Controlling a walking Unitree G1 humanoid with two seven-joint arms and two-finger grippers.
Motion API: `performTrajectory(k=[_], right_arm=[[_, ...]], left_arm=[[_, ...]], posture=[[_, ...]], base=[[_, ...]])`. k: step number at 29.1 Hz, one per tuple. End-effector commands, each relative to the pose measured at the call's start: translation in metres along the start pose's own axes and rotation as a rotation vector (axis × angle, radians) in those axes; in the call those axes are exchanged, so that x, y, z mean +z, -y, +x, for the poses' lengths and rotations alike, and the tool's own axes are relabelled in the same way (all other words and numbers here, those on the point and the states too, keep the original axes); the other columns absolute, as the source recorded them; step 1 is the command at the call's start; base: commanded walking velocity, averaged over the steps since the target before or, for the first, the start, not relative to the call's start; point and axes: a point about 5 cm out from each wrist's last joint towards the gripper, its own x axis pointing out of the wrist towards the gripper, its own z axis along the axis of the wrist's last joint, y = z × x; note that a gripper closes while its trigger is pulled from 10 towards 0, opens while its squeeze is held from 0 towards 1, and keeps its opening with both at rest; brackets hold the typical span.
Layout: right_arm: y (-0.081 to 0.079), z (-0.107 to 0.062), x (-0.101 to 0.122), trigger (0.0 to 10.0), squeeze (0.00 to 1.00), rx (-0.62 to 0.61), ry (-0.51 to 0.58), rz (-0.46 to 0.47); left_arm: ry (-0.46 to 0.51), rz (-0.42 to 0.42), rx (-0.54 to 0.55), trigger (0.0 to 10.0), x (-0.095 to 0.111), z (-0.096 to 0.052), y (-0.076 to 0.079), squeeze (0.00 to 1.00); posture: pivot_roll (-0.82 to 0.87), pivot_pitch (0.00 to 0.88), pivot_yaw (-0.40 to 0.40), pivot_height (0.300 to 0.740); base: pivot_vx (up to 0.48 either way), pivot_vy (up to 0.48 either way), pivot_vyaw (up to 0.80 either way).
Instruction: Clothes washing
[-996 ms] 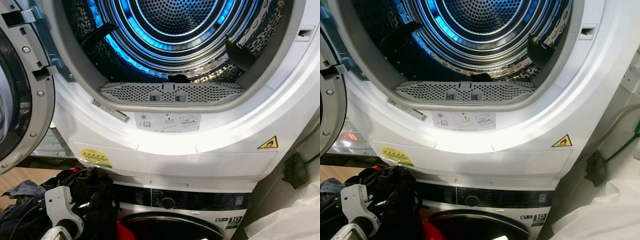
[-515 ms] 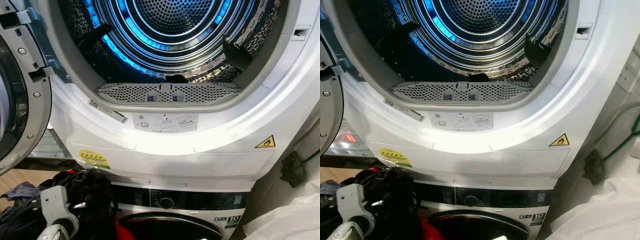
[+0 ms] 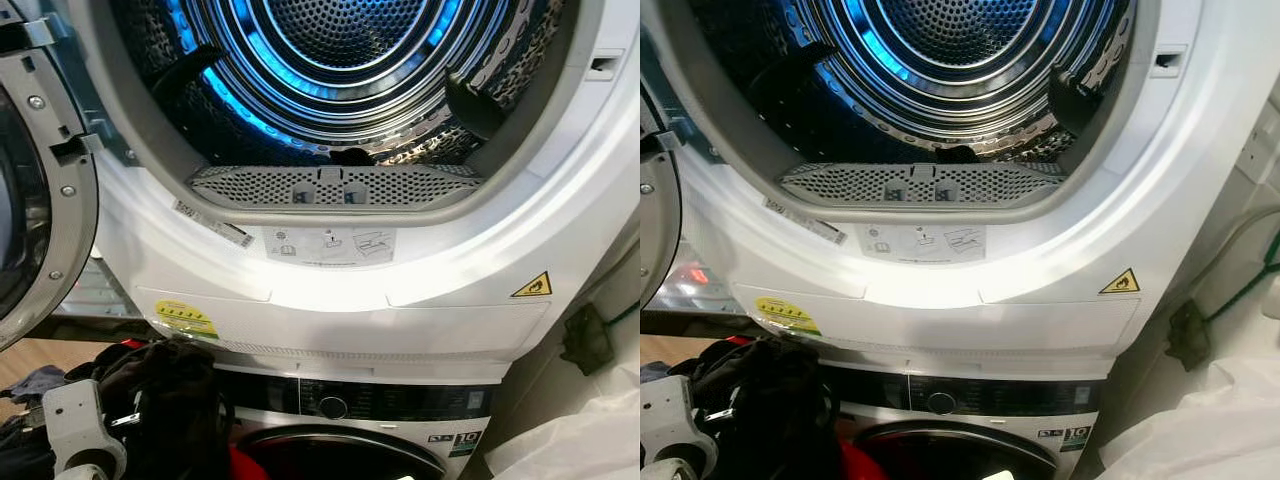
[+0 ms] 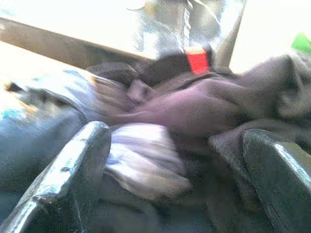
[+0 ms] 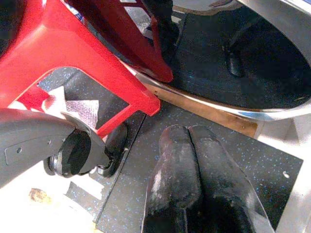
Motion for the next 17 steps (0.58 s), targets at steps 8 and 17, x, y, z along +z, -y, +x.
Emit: performTrajectory(k=[8,17], right_arm=[[-0.004,0.001,0.002,10.0,0.00,0.009,-0.002,0.007],[-0.004,0.002,0.004,10.0,0.00,0.008,0.000,0.003]], left_arm=[[0.071,0.280,-0.104,10.0,0.040,0.019,-0.009,0.00],[-0.065,0.317,-0.384,10.0,0.025,0.012,-0.012,0.00]], posture=[[0.17,0.000,0.077,0.740],[0.17,0.000,0.077,0.740]], base=[[0.000,0.000,0.00],[0.000,0.000,0.00]])
